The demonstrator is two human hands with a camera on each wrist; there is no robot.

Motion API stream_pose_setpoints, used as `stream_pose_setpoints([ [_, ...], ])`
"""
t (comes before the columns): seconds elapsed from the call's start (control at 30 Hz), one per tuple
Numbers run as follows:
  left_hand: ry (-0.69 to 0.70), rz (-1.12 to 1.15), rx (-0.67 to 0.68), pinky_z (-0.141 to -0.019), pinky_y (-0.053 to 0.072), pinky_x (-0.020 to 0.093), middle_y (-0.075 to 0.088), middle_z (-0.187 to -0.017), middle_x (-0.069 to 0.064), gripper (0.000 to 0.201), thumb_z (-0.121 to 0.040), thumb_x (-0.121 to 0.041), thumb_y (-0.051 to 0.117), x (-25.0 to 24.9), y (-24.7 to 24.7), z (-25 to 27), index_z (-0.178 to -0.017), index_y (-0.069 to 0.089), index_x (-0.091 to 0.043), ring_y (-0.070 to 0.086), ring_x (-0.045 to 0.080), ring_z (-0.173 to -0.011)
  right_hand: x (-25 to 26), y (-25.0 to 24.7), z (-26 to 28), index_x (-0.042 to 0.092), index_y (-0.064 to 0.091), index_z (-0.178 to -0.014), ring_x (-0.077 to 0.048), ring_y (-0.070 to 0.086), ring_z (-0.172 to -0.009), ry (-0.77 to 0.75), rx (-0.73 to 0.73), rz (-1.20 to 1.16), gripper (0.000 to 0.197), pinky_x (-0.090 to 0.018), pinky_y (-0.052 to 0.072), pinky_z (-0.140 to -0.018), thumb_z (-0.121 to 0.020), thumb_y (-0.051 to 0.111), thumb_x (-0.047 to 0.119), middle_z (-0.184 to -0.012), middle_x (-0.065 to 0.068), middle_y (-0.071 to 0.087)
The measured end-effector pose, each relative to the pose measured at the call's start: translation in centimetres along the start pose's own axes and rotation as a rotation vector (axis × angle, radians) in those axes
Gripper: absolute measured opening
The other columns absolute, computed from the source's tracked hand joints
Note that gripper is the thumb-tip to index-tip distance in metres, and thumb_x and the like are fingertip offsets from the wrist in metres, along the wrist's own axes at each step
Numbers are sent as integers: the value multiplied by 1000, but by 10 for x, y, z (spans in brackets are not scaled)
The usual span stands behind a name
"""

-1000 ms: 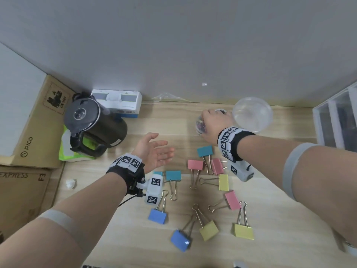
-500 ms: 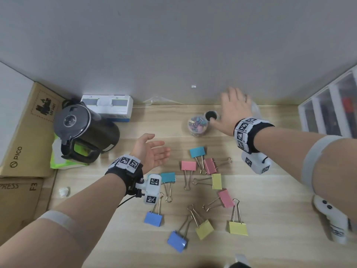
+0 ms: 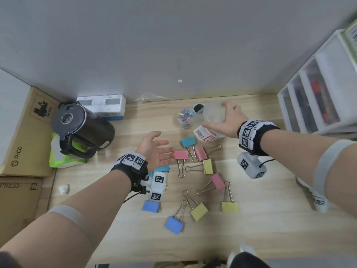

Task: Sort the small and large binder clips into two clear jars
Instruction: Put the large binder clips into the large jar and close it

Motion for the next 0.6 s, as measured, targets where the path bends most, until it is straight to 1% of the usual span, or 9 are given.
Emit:
stream_pose_setpoints([
  [0.07,-30,10,52,-93,52,59,59,-129,30,77,-84,-57,62,7,9,5,-139,41,-7,68,45,-104,8,4,13,27,29,-144,-30,55,-120,-28,125,-153,122,-45,44,-104,-45,63,91,-140,-11,45],
  [0.13,-51,13,117,-94,49,64,56,-132,32,88,-77,-65,67,14,16,10,-142,36,-14,65,51,-108,14,10,25,28,31,-142,-26,59,-113,-66,181,-243,121,-45,47,-102,-43,61,91,-133,-8,53],
  [0.17,-53,12,142,-95,48,65,55,-133,32,92,-75,-68,68,18,19,12,-143,35,-16,63,52,-110,17,12,30,28,32,-141,-25,60,-110,-86,188,-270,116,-45,48,-100,-46,61,89,-129,-7,54],
  [0.23,-43,20,195,-95,48,66,54,-135,32,97,-73,-72,67,24,23,17,-143,40,-12,61,53,-113,21,18,40,29,34,-140,-24,61,-106,-109,236,-336,101,-41,51,-93,-60,62,83,-126,-8,55],
  [0.3,-21,48,258,-99,46,65,53,-138,30,97,-72,-75,65,28,26,22,-141,48,-9,59,52,-117,23,25,49,30,37,-136,-23,61,-106,-91,318,-386,83,-35,53,-81,-72,59,77,-125,-8,56],
  [0.33,-8,67,289,-100,45,64,52,-140,29,97,-71,-75,66,30,26,24,-141,50,-9,58,51,-120,22,28,54,31,39,-133,-23,62,-105,-78,350,-395,80,-35,54,-81,-72,57,80,-125,-8,57],
  [0.4,13,75,313,-99,48,58,50,-144,25,99,-68,-73,70,31,25,28,-142,50,-11,55,48,-124,21,33,60,32,40,-130,-23,66,-101,-63,397,-408,84,-41,56,-87,-67,52,87,-123,-7,59],
  [0.5,40,31,290,-91,52,51,49,-146,24,99,-66,-69,74,34,20,35,-142,51,-10,55,43,-126,20,38,67,27,40,-130,-26,67,-98,-36,448,-468,77,-46,58,-85,-76,49,81,-120,-11,60],
  [0.6,36,8,257,-88,54,50,48,-146,25,94,-71,-66,71,39,17,41,-141,51,-7,56,43,-124,22,40,74,26,41,-131,-28,67,-98,-15,465,-481,75,-46,58,-85,-78,54,76,-116,-11,58],
])
Point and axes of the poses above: each hand's wrist, its own z-axis away from the middle knuckle, its own y-axis out of the palm, x = y × z, the point moved 2 cm from there along -z, towards the middle knuckle
